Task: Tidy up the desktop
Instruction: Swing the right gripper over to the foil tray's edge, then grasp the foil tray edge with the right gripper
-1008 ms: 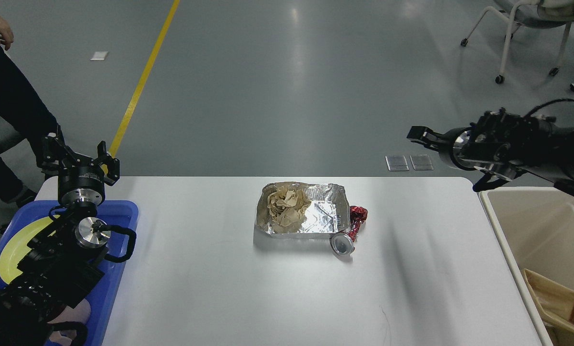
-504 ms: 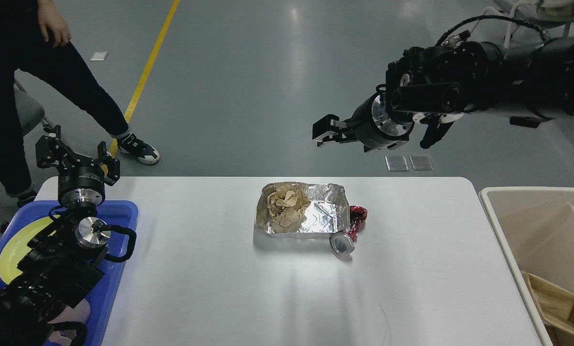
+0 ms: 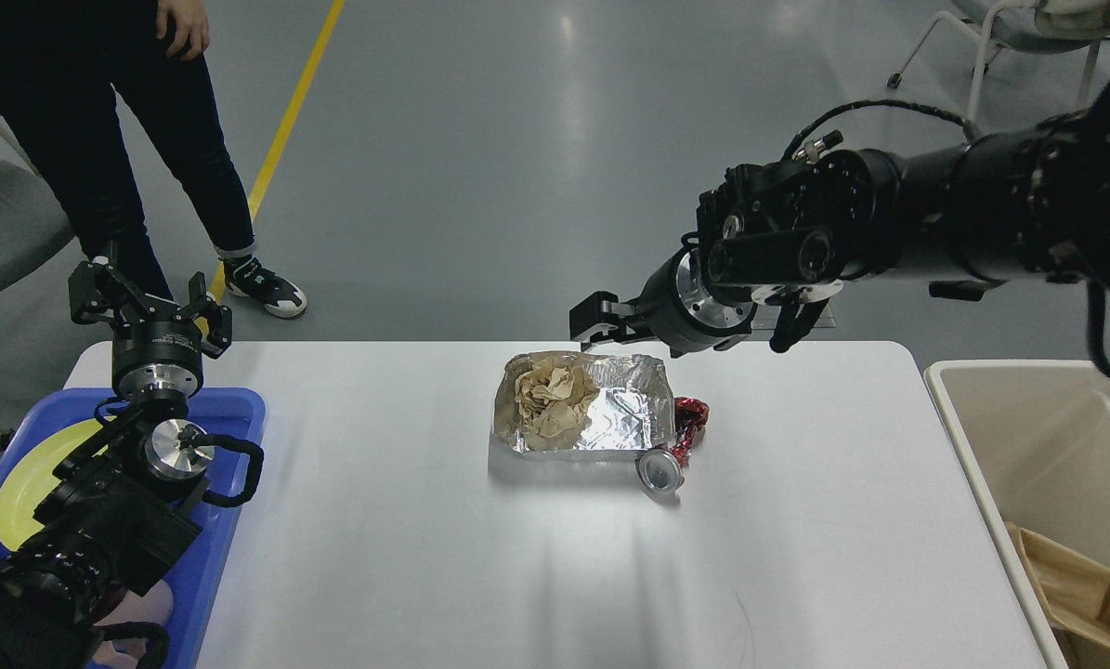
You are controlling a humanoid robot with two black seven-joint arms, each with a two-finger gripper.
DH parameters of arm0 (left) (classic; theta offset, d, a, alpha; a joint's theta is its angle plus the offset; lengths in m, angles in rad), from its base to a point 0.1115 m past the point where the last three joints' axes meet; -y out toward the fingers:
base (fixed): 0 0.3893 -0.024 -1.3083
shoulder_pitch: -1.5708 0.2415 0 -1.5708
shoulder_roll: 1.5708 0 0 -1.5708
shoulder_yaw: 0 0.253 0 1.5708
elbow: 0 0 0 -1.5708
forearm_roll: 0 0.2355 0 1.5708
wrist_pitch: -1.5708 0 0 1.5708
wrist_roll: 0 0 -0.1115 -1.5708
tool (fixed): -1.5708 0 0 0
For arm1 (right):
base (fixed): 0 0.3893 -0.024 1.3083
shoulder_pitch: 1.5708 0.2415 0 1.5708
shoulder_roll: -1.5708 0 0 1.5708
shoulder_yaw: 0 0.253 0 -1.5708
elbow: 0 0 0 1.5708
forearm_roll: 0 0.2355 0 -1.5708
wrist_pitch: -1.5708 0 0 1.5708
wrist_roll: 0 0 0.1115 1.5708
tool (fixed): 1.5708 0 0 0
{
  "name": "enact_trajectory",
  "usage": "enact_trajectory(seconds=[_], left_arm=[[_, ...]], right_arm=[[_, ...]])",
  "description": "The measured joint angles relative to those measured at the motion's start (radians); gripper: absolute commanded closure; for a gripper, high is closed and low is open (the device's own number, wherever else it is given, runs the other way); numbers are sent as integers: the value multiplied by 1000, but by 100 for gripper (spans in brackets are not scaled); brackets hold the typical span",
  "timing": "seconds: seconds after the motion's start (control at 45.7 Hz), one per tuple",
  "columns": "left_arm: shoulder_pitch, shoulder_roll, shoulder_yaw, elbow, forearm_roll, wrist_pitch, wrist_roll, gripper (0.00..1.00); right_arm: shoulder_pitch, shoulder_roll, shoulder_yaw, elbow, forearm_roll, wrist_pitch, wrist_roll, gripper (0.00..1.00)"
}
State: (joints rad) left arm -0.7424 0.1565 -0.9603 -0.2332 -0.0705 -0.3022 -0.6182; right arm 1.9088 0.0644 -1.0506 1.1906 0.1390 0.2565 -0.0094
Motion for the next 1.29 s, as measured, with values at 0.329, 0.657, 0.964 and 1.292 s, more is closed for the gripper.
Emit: enact_trajectory(seconds=[0.329, 0.657, 0.964, 1.292], left_arm=[[0, 0, 0, 0, 0, 0, 0, 3], [0, 0, 0, 0, 0, 0, 0, 3], [0, 0, 0, 0, 0, 0, 0, 3], [0, 0, 0, 0, 0, 0, 0, 3]], right_arm=[[-291, 38, -8, -166, -8, -176, 1, 0], [-527, 84, -8, -428, -37, -191, 5, 0], [-631, 89, -11, -537, -39, -191, 8, 0], [-680, 86, -8, -559, -42, -209, 12, 26]])
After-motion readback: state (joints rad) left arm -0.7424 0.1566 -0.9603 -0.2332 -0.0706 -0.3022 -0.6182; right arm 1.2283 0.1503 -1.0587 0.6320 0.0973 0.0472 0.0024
